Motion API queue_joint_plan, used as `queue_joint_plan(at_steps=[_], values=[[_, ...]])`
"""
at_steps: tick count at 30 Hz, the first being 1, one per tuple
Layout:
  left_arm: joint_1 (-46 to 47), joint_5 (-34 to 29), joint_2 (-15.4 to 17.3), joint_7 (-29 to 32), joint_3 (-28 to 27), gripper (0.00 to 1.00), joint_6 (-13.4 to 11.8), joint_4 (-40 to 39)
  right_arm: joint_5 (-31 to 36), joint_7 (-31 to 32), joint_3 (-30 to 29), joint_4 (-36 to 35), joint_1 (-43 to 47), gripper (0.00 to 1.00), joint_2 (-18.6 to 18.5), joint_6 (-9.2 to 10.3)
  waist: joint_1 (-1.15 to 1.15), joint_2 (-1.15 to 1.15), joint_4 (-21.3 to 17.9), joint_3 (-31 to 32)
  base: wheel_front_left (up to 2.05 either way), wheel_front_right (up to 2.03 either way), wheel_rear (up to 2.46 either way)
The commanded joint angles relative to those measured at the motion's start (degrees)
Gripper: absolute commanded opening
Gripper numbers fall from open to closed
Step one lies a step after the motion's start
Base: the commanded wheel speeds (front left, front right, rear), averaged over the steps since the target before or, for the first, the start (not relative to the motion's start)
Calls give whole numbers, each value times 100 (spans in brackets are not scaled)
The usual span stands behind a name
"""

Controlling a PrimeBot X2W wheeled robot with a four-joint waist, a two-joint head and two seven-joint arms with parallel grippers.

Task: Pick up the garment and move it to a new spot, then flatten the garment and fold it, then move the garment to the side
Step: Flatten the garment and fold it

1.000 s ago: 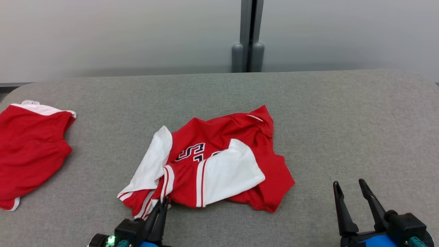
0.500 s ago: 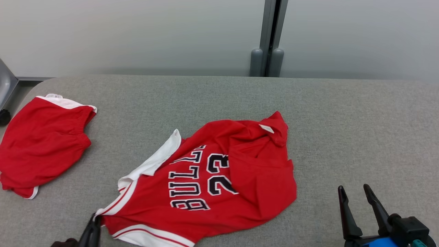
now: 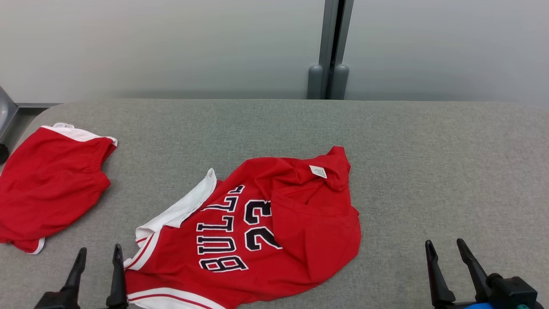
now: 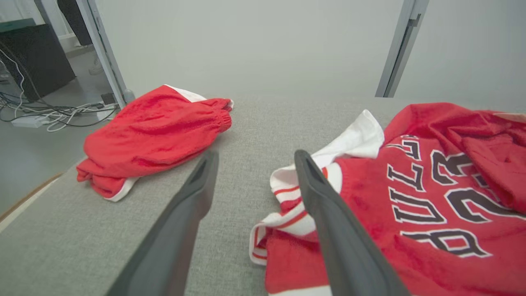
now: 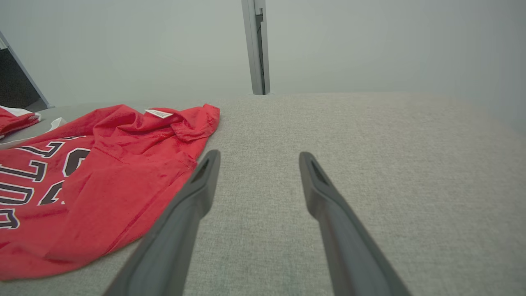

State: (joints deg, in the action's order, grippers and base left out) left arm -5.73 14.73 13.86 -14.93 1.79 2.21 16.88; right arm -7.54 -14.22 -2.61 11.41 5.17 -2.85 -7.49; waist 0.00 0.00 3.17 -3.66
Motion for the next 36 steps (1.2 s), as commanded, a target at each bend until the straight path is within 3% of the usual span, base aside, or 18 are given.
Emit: queue_joint_plan(at_steps=[1, 8, 16, 36], values=[[79, -49, -43, -28, -111, 100, -57, -321, 15, -29, -43, 0, 57, 100, -8, -1, 0, 0, 8, 17, 0, 0, 0], [-40, -259, -498, -27, -360, 100, 82, -1403, 38, -24, -70, -27, 58, 100, -8, -1, 0, 0, 8, 99, 0, 0, 0], [120, -525, -892, -28, -204, 100, 259, -1421, 27, 6, 30, -9, 3, 100, -8, -1, 0, 0, -118, 201, 0, 0, 0], [78, -886, -1064, -29, -454, 100, 222, -1069, 0, -15, 114, 90, -73, 100, -8, -1, 0, 0, -191, 188, 0, 0, 0]])
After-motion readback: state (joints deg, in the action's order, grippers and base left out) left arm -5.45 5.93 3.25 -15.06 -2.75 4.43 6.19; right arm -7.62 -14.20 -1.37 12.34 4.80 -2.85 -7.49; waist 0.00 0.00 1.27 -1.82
